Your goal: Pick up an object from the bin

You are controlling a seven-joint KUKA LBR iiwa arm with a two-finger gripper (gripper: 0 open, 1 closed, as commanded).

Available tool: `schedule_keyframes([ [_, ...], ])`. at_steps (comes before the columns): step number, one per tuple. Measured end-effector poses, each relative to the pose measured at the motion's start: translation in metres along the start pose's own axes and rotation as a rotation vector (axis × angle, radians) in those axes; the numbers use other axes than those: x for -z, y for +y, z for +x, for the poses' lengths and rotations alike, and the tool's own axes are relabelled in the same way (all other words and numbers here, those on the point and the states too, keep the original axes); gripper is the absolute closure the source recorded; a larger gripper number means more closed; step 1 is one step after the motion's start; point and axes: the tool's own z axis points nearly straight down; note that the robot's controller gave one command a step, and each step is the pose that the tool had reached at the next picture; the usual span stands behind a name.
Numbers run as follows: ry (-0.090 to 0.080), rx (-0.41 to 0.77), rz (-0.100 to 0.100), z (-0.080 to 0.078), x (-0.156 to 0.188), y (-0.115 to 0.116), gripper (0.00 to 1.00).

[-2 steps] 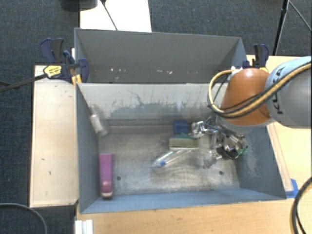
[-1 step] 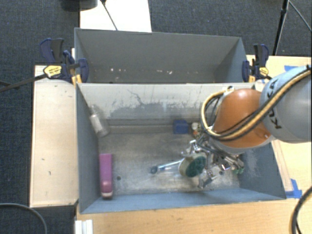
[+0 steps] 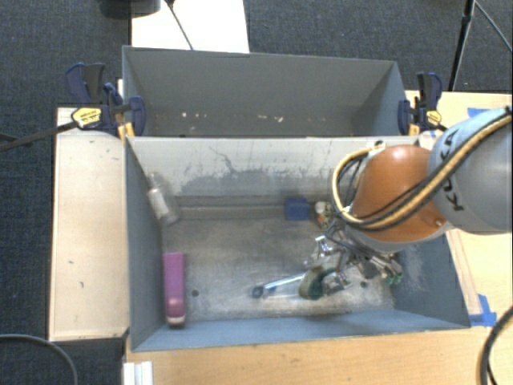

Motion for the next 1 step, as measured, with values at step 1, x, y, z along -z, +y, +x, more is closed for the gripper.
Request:
schedule_keyframes([
  [1,-0.009,0.013,0.004,-0.0092,0.1560,-0.0104,1.00],
])
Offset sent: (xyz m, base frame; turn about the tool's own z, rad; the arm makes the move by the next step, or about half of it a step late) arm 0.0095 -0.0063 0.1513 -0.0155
